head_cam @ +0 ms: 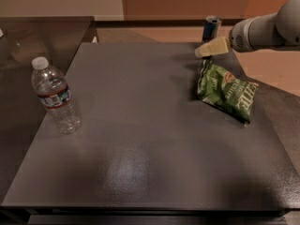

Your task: Knock redbull can over

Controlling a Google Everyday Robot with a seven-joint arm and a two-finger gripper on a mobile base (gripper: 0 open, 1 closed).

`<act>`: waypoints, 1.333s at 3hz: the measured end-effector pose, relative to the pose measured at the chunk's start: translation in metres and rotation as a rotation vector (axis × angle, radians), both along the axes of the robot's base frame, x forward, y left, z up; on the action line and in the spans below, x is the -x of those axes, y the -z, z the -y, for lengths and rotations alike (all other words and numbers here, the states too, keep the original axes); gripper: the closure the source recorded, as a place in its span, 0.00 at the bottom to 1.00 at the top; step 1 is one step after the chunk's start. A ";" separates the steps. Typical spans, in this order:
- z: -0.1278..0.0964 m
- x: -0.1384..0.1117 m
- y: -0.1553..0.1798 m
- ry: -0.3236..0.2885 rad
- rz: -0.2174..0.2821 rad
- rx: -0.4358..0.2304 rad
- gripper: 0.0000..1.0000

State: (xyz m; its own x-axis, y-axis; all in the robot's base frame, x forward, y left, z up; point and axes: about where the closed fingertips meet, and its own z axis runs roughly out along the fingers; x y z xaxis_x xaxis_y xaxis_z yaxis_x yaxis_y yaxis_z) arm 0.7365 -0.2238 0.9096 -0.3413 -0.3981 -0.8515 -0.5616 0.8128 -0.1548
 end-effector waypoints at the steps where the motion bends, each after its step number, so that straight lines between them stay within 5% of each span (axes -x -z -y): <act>1: -0.001 -0.011 0.000 0.017 0.015 -0.021 0.00; 4: -0.006 -0.050 -0.006 0.029 0.050 -0.042 0.00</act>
Offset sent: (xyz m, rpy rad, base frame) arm 0.0379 -0.0019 0.0149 0.0325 -0.0708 -0.0620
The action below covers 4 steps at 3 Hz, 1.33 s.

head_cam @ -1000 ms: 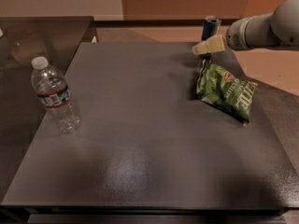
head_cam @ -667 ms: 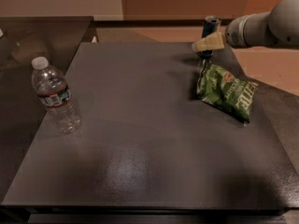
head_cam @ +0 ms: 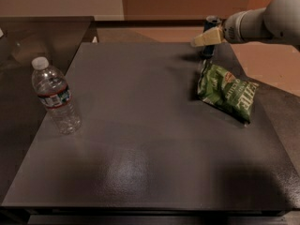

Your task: Knock redbull can over

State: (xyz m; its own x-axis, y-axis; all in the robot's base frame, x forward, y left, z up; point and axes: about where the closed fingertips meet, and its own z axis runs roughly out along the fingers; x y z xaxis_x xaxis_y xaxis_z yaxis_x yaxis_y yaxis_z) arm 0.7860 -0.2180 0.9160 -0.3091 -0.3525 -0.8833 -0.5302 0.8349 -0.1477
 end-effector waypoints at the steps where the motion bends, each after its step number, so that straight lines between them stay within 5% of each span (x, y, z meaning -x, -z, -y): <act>1: -0.001 -0.008 0.001 0.003 0.002 -0.005 0.19; 3: 0.004 -0.008 -0.002 0.001 0.021 0.002 0.65; 4: -0.005 0.001 -0.008 -0.053 0.029 0.008 0.88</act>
Offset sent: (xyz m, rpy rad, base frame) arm 0.0123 -0.0098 0.0063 -0.0079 -0.0259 -0.0186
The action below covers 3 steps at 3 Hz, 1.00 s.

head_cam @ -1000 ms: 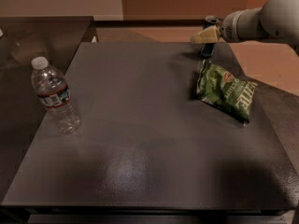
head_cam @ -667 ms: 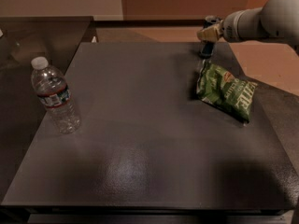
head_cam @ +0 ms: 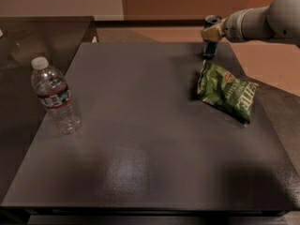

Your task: Knock redbull can over

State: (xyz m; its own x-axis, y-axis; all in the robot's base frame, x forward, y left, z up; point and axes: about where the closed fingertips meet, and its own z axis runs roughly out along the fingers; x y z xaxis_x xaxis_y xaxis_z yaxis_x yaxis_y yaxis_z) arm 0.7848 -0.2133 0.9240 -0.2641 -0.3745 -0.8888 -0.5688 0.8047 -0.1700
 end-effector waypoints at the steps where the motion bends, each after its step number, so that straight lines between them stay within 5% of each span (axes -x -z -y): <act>1: -0.018 0.020 -0.012 -0.109 0.008 0.015 1.00; 2: -0.050 0.047 -0.031 -0.288 0.023 0.057 1.00; 3: -0.078 0.083 -0.038 -0.467 0.025 0.166 1.00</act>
Offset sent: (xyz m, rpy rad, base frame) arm -0.0923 0.0773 0.0526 -0.1333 -0.0257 0.5285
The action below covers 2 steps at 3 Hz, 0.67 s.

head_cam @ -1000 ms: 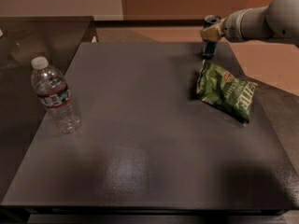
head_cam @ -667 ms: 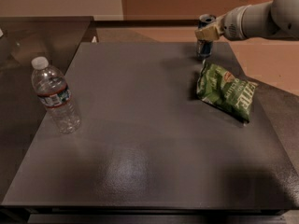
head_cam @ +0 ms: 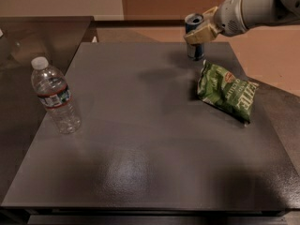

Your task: Knock redbull can over

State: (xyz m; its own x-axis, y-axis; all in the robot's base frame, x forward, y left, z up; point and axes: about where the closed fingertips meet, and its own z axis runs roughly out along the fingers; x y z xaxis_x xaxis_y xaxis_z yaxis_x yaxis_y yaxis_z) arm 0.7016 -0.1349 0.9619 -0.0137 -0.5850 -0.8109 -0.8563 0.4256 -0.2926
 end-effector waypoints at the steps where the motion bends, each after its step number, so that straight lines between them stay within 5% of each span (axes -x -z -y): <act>1: -0.020 0.030 0.004 -0.140 0.030 0.148 1.00; 2: -0.037 0.058 0.013 -0.253 0.076 0.297 1.00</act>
Offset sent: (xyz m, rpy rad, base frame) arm -0.0927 0.0507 -0.0271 -0.4833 -0.1262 0.3855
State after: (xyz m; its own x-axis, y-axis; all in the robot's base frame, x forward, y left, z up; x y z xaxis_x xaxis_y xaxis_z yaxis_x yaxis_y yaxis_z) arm 0.6437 -0.0981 0.9486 0.2147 -0.7716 -0.5988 -0.8945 0.0908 -0.4377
